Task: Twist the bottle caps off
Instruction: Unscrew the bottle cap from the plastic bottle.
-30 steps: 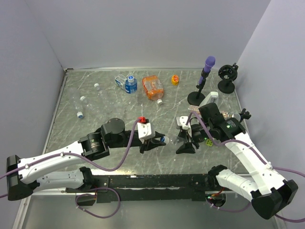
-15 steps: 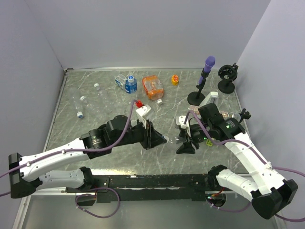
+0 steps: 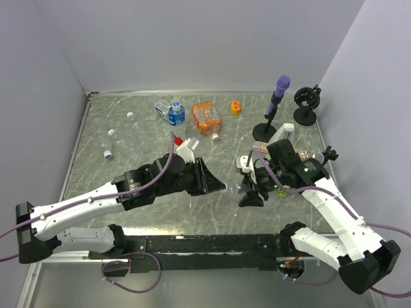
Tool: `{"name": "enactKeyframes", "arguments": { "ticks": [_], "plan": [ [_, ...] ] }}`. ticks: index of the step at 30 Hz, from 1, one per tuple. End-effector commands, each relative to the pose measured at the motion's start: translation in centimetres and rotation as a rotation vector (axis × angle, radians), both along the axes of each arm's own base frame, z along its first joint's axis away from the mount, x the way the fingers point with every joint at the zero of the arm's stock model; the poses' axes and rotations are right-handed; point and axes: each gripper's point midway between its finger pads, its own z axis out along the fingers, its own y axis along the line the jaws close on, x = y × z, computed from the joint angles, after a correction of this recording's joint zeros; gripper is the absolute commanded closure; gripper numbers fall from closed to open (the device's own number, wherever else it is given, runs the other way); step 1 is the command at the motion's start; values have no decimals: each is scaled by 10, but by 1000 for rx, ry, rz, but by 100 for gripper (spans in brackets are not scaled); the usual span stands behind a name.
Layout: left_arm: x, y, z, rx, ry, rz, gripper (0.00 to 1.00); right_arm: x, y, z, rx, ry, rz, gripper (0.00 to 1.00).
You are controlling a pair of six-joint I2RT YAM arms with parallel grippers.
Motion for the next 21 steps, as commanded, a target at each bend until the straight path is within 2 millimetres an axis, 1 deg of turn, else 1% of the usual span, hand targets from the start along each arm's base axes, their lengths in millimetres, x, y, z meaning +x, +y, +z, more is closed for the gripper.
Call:
{"name": "enactKeyframes", "arguments": {
  "ticks": [1,2,4,5,7,8,10,11,12,14,16,18,21],
  "plan": [
    [-9,-5,18,-56,41,-14,95,10,9,10,52,-61,28,76],
    [-9,-4,21,-67,27,-18,79,10,9,11,53,-59,27,76],
    [-10,-1,25,-86,-7,-27,42,10,9,11,54,-57,28,76],
    [-11,2,29,-94,-31,-34,28,10,9,12,56,-57,29,76],
    [-13,8,35,-102,-96,-52,13,9,9,12,58,-58,31,76],
    [-13,12,40,-111,-142,-63,8,9,8,13,61,-60,33,76],
    [-17,22,49,-125,-249,-97,1,8,8,15,65,-64,36,76],
    [-20,28,51,-128,-309,-118,1,7,8,15,67,-67,36,76],
    [-25,33,53,-134,-379,-152,3,6,7,15,67,-67,39,76],
    [-37,43,60,-168,-534,-229,3,5,7,17,75,-74,48,76],
    [-44,52,57,-166,-669,-284,3,3,8,20,84,-76,60,76],
    [-46,60,56,-165,-790,-306,3,3,10,24,96,-69,73,75],
    [-44,64,56,-148,-904,-311,3,3,13,33,112,-44,88,75]
  ]
}}
